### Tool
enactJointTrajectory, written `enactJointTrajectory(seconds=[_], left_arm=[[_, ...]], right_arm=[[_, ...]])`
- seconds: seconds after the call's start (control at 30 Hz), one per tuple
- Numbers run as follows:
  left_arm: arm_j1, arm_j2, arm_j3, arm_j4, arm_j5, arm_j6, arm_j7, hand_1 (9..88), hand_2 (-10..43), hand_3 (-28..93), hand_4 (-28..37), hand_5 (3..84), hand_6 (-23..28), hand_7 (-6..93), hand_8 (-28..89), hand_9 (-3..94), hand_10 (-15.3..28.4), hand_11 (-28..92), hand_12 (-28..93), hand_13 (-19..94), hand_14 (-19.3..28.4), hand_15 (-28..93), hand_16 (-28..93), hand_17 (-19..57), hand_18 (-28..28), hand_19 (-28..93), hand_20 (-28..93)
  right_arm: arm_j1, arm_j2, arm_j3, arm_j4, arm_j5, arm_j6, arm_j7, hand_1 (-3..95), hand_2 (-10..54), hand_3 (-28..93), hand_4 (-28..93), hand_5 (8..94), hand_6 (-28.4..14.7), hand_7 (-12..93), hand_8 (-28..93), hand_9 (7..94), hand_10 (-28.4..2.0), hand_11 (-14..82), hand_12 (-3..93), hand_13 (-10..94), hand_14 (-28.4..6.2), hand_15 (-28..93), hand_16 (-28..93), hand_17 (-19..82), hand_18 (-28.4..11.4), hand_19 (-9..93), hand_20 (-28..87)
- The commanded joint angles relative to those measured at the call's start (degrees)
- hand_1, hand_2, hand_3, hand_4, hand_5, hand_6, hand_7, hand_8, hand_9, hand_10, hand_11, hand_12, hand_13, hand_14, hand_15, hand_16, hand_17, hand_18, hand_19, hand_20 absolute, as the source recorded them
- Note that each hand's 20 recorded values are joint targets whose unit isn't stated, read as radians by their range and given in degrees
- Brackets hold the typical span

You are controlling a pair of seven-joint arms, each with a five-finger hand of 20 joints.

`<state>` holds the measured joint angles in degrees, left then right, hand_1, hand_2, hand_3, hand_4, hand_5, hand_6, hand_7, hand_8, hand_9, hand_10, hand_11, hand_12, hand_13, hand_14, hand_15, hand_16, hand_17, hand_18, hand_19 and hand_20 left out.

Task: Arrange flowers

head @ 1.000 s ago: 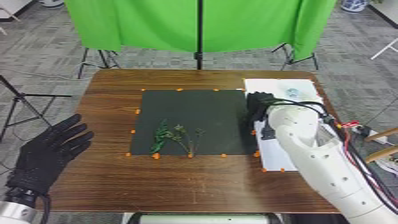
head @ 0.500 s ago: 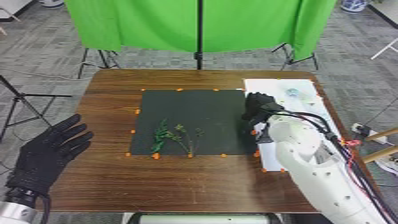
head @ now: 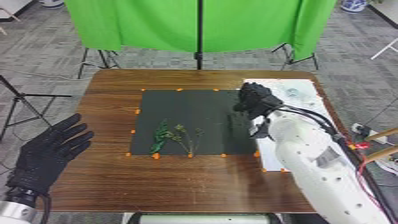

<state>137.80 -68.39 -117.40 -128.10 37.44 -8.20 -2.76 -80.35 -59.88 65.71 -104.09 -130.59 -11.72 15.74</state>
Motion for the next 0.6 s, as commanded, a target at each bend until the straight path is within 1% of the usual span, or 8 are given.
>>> enactJointTrajectory(seconds=[0.03,0.13,0.2,0.4,0.6], left_arm=[[0.0,0.07,0.29,0.53,0.22,-0.35,-0.98,24.9,-0.3,72,-23.4,35.8,2.4,21.4,-11,28.2,12.1,25,14,23,14.7,34,0,-10.9,21.1,44,6],[-0.4,0.23,0.5,0.75,0.2,-0.42,-1.15,24.9,-0.3,72,-23.5,35.8,2.4,21.3,-10,28.2,12.1,25,14,23,14.7,34,0,-10.9,21.2,44,6],[-0.1,0.14,0.39,0.63,0.19,-0.56,-1.15,24.9,-0.2,72,-23.5,35.8,2.4,21.2,-10,28.2,12.1,25,14,23,14.7,34,0,-10.9,21.1,44,6],[-0.3,0.15,0.37,0.67,0.19,-0.74,-1.2,25.0,-0.1,72,-23.5,35.8,2.4,21.2,-10,28.2,12.0,25,14,23,14.7,34,0,-10.9,21.1,44,6],[-0.1,0.0,0.42,0.63,0.23,-0.49,-1.2,25.0,-0.2,72,-23.3,35.8,2.4,21.2,-10,28.2,12.0,25,14,23,14.7,34,0,-10.9,21.1,44,6]], right_arm=[[-4.6,-3.1,-3.3,0.3,-0.6,-2.1,0.7,41.5,-8.9,91,-19,73.5,-12.5,72,-7,93.7,-6.1,48.6,25.8,92,-1.0,67,31,46,-21.0,93,39],[-5.2,-4.4,-3.7,0.6,-0.8,-2.9,1.5,41.5,-8.9,91,-19,73.4,-12.4,72,-7,93.7,-6.0,48.4,25.9,92,-1.0,67,31,46,-21.1,93,39],[-5.2,-4.6,-4.4,0.9,-3.0,-3.5,1.1,41.5,-9.0,91,-20,73.4,-12.4,72,-7,93.7,-6.0,48.3,25.9,92,-0.9,67,31,46,-21.1,93,39],[-4.9,-4.9,-4.9,1.9,-4.7,-3.6,0.7,41.2,-9.1,91,-20,73.3,-12.1,72,-7,93.7,-5.8,47.9,25.9,92,-0.9,66,31,46,-21.0,93,39],[-4.5,-3.9,-4.7,2.5,-6.5,-3.9,0.5,41.2,-8.8,91,-21,72.8,-11.8,72,-7,93.7,-5.7,47.3,26.2,92,-0.8,66,31,45,-20.8,93,39]])
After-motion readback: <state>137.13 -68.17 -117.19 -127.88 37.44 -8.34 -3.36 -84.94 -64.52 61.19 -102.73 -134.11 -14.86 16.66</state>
